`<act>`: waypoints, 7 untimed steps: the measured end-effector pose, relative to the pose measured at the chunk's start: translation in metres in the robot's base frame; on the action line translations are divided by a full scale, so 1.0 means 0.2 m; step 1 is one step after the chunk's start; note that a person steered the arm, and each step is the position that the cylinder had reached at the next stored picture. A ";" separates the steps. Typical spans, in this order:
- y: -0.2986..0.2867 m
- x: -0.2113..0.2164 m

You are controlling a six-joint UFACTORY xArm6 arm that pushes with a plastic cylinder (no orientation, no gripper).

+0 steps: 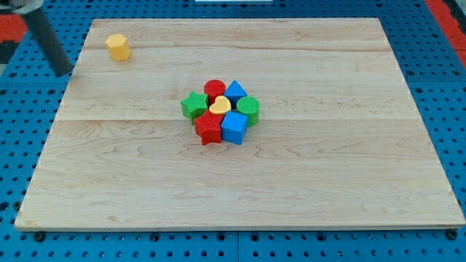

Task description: Move the yellow hexagon towards the center left to the board

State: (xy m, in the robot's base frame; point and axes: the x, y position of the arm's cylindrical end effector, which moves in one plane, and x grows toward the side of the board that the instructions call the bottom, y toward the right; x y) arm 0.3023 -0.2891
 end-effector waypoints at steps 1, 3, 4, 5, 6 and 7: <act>0.09 -0.46; 0.67 -0.12; 0.57 -0.36; 0.36 -0.04; 0.48 0.02; 0.27 -0.08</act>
